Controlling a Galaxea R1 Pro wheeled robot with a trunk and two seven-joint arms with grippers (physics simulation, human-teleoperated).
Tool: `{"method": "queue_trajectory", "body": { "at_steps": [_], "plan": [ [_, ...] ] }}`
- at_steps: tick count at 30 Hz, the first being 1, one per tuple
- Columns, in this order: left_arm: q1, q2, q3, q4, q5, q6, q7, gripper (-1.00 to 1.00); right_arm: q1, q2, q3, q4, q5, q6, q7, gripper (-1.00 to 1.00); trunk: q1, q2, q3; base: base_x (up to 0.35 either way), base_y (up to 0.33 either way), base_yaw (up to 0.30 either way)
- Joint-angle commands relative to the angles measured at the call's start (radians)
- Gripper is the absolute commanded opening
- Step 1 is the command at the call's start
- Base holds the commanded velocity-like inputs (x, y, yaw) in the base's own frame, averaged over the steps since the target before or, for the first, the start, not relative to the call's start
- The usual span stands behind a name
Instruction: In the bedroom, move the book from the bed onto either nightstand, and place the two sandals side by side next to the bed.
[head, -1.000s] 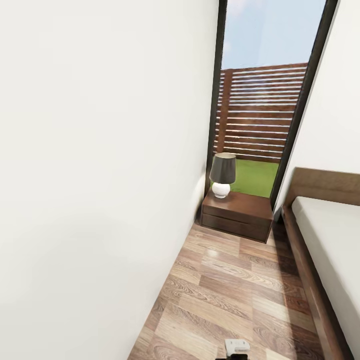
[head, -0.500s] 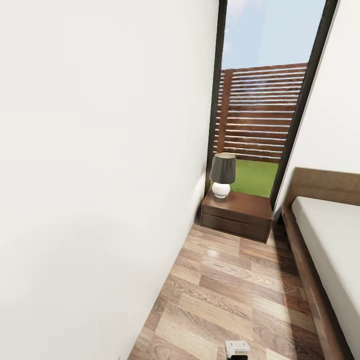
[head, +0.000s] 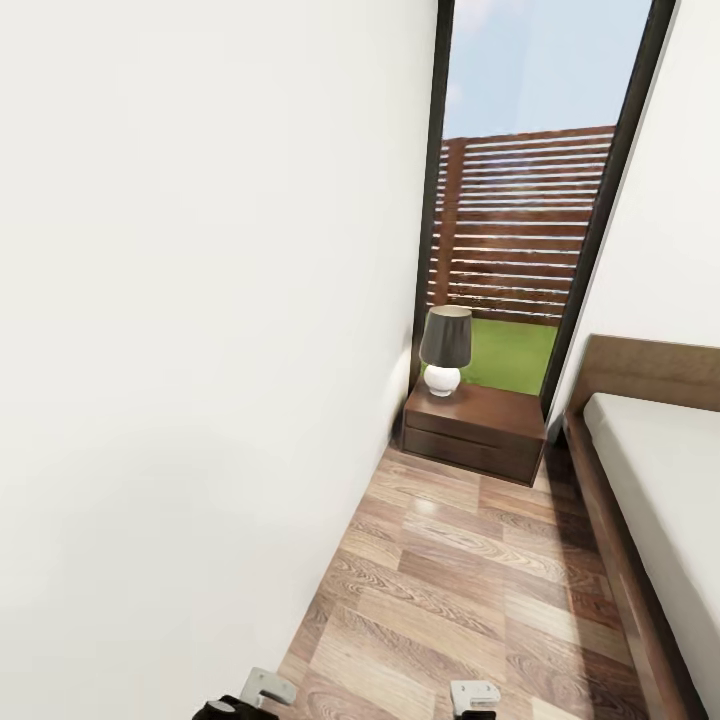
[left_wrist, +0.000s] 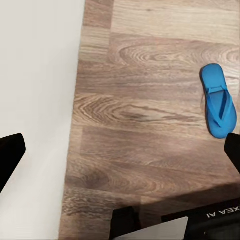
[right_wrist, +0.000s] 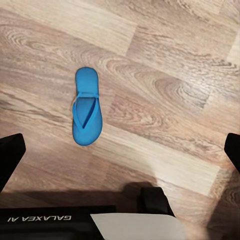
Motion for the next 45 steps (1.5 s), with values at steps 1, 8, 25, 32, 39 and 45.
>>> {"method": "queue_trajectory", "body": {
  "at_steps": [1, 8, 25, 32, 39, 45],
  "plan": [
    [-0.012, -0.002, -0.007, 0.024, -0.002, -0.003, 0.000, 1.00, 0.000, 0.000, 0.001, -0.002, -0.001, 0.005, -0.004, 1.00, 0.000, -0.001, -0.001, 0.000, 0.000, 0.000],
    [-0.053, -0.010, -0.024, 0.113, -0.002, -0.044, 0.002, 1.00, 0.000, 0.000, 0.002, -0.002, -0.001, 0.004, -0.004, 1.00, 0.000, -0.001, -0.001, 0.000, 0.000, 0.000],
    [-0.173, -0.054, -0.178, 0.144, -0.030, 0.013, 0.000, 1.00, 0.001, -0.005, -0.005, -0.002, -0.003, -0.018, -0.003, 1.00, 0.000, -0.001, -0.001, 0.000, 0.000, 0.000],
    [-0.181, -0.056, -0.198, 0.140, -0.033, 0.025, -0.002, 1.00, 0.001, -0.005, -0.005, -0.002, -0.003, -0.019, -0.002, 1.00, 0.000, -0.001, -0.001, 0.000, 0.000, 0.000],
    [-0.184, -0.057, -0.203, 0.140, -0.033, 0.028, -0.001, 1.00, 0.001, -0.004, -0.002, -0.002, -0.002, -0.020, -0.001, 1.00, 0.000, -0.001, -0.001, 0.000, 0.000, 0.000],
    [-0.185, -0.059, -0.204, 0.139, -0.033, 0.029, 0.001, 1.00, 0.001, -0.003, -0.001, -0.002, -0.002, -0.020, -0.001, 1.00, 0.000, -0.001, -0.001, 0.000, 0.000, 0.000]
  ]
}}
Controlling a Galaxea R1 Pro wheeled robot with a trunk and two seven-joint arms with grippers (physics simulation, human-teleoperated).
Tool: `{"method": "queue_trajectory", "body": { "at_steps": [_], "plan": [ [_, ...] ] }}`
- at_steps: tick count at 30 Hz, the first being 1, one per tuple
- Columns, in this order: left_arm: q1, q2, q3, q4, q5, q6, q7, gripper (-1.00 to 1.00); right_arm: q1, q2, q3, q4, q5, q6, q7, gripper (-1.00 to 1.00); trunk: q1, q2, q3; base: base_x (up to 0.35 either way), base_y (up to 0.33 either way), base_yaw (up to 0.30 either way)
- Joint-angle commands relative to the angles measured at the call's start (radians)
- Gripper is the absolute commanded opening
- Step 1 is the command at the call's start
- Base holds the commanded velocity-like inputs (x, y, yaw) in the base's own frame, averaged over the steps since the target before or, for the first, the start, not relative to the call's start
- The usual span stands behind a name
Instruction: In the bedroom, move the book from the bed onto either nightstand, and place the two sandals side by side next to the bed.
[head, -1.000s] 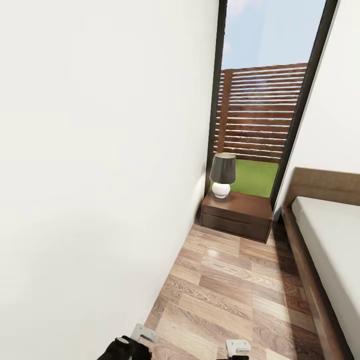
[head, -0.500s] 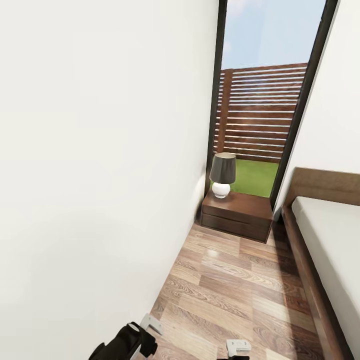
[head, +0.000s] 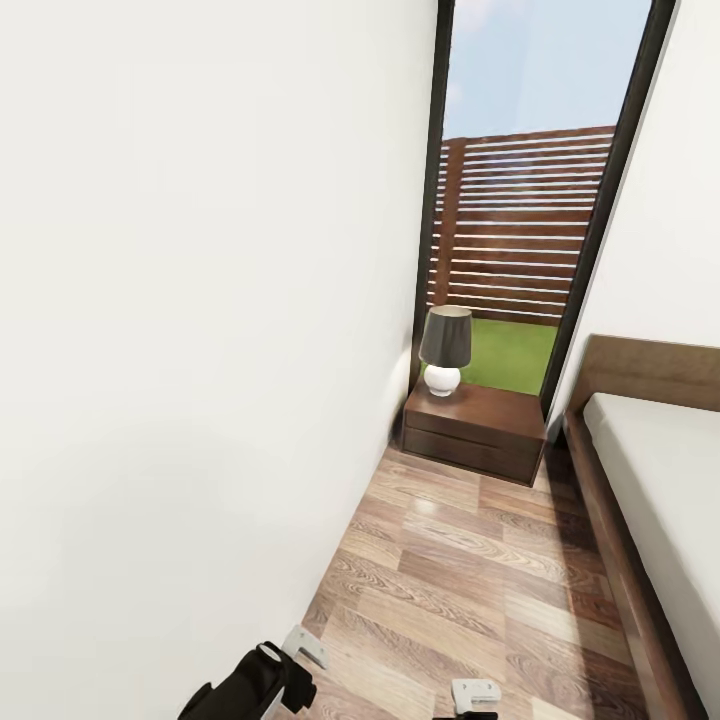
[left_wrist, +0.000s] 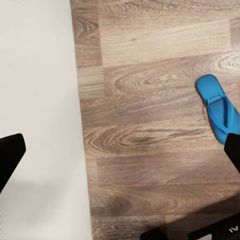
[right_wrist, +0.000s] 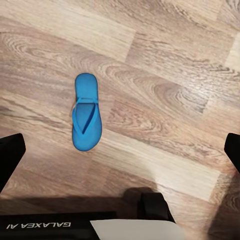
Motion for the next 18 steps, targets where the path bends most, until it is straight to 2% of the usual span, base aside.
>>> {"method": "queue_trajectory", "body": {
  "at_steps": [1, 10, 18],
  "plan": [
    [-0.001, -0.001, -0.003, -0.002, -0.005, 0.005, -0.001, 1.00, 0.000, 0.000, 0.001, -0.002, -0.002, 0.006, -0.004, 1.00, 0.000, -0.001, -0.001, 0.000, 0.000, 0.000],
    [-0.017, -0.044, -0.004, -0.009, -0.006, 0.016, 0.001, 1.00, 0.000, -0.002, -0.002, -0.002, -0.002, 0.006, -0.004, 1.00, 0.000, -0.001, -0.001, 0.000, 0.000, 0.000],
    [-0.046, -0.057, -0.004, -0.016, -0.004, 0.032, -0.001, 1.00, 0.000, -0.004, -0.005, -0.002, -0.003, 0.006, -0.004, 1.00, 0.000, -0.001, -0.001, 0.000, 0.000, 0.000]
  ]
}}
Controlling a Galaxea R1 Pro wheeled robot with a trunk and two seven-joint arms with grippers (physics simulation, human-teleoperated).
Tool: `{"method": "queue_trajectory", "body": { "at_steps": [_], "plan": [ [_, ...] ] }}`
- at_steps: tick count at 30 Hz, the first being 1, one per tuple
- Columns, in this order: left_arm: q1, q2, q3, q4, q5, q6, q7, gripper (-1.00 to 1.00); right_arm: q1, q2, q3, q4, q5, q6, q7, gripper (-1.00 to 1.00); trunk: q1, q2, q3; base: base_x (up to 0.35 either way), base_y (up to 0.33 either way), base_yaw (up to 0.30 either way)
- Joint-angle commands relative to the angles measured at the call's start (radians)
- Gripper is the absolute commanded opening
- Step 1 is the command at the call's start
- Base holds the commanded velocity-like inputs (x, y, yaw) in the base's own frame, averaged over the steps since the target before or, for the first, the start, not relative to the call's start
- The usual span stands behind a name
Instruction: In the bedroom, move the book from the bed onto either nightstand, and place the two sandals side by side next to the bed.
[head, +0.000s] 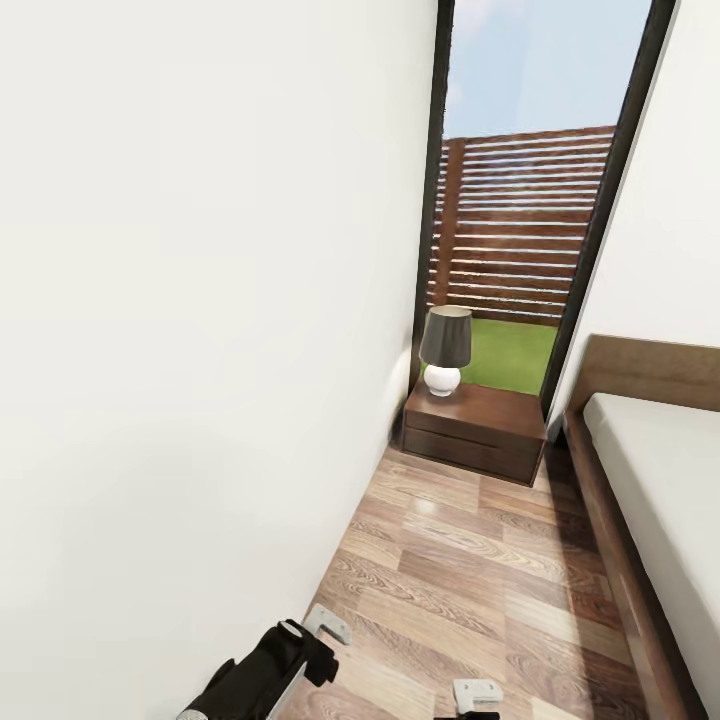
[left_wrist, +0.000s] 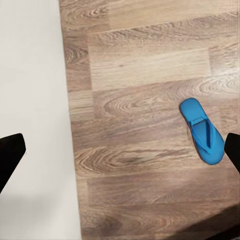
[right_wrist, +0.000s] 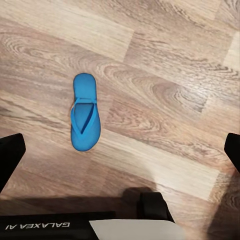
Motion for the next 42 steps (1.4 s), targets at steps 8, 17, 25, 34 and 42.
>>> {"method": "queue_trajectory", "body": {
  "at_steps": [8, 17, 25, 34, 42],
  "plan": [
    [-0.019, -0.008, -0.002, -0.032, -0.002, 0.029, -0.003, 1.00, 0.000, 0.001, 0.001, -0.002, -0.001, 0.006, -0.005, 1.00, 0.000, -0.001, -0.001, 0.000, 0.000, 0.000],
    [-0.031, -0.011, -0.001, -0.084, 0.002, 0.091, -0.019, 1.00, 0.000, 0.001, 0.002, -0.002, 0.000, 0.006, -0.005, 1.00, 0.000, -0.001, -0.001, 0.000, 0.000, 0.000],
    [-0.034, -0.012, -0.001, -0.098, 0.005, 0.101, -0.030, 1.00, 0.000, 0.003, 0.005, -0.002, 0.000, 0.006, -0.005, 1.00, 0.000, -0.001, -0.001, 0.000, 0.000, 0.000],
    [-0.050, -0.014, -0.001, -0.179, 0.053, 0.146, -0.031, 1.00, 0.000, 0.004, 0.008, -0.002, 0.000, 0.007, -0.006, 1.00, 0.000, -0.001, -0.001, 0.000, 0.000, 0.000],
    [-0.054, -0.014, -0.001, -0.207, 0.068, 0.164, -0.031, 1.00, 0.000, 0.007, 0.008, -0.003, 0.001, 0.010, -0.007, 1.00, 0.000, -0.001, -0.001, 0.000, 0.000, 0.000]
  ]
}}
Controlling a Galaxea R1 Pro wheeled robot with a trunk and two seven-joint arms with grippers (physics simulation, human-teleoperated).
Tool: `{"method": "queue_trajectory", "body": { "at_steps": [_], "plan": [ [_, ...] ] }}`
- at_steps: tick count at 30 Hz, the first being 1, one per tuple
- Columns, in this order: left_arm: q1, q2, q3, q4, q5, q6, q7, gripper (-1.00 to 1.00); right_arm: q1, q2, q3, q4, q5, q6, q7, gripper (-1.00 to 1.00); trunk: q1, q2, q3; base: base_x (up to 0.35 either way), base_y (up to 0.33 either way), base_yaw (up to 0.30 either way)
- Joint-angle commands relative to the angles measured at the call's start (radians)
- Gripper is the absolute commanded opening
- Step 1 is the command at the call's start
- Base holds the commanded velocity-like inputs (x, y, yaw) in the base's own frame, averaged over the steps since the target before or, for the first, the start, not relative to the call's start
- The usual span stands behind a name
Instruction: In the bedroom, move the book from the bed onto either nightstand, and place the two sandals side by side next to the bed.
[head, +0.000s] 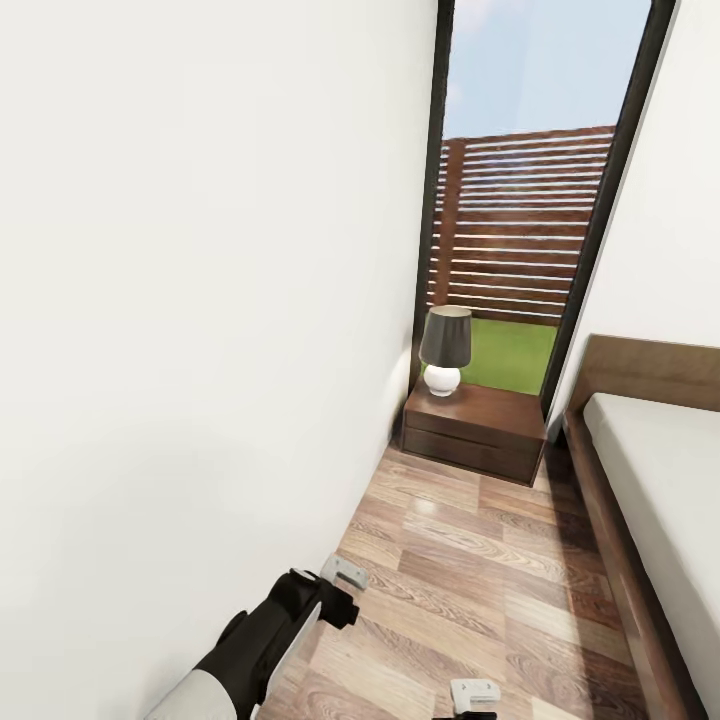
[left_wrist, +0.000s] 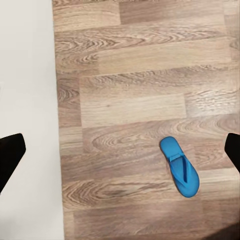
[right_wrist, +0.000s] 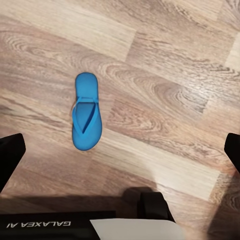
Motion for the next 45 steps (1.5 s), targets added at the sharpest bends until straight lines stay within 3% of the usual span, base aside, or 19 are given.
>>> {"method": "queue_trajectory", "body": {
  "at_steps": [1, 45],
  "plan": [
    [-0.001, 0.000, -0.001, -0.003, 0.002, 0.006, -0.002, 1.00, 0.000, 0.001, 0.001, -0.003, -0.001, 0.007, -0.004, 1.00, 0.000, -0.001, -0.001, 0.000, 0.000, 0.000],
    [-0.002, 0.008, -0.003, -0.057, 0.010, 0.006, -0.008, 1.00, -0.044, 0.001, 0.001, -0.006, 0.001, 0.019, -0.005, 1.00, 0.000, -0.001, -0.001, 0.000, 0.000, 0.000]
  ]
}}
